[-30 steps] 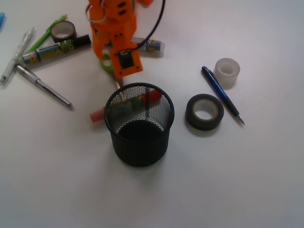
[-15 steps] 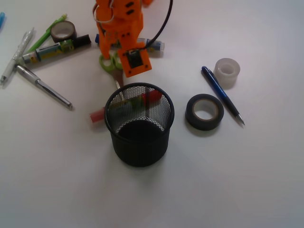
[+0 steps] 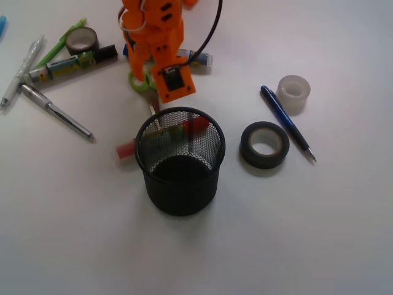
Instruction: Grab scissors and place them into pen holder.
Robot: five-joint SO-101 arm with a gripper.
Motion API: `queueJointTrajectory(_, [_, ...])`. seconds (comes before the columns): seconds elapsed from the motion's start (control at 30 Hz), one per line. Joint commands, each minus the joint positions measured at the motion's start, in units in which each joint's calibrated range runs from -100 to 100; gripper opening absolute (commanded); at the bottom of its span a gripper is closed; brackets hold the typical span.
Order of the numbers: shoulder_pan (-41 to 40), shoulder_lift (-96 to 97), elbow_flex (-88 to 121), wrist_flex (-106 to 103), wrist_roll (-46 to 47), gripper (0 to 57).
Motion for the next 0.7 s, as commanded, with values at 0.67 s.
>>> queueJointTrajectory(0.67, [2.57, 0.84, 6.9, -7.14, -0.1, 16.5])
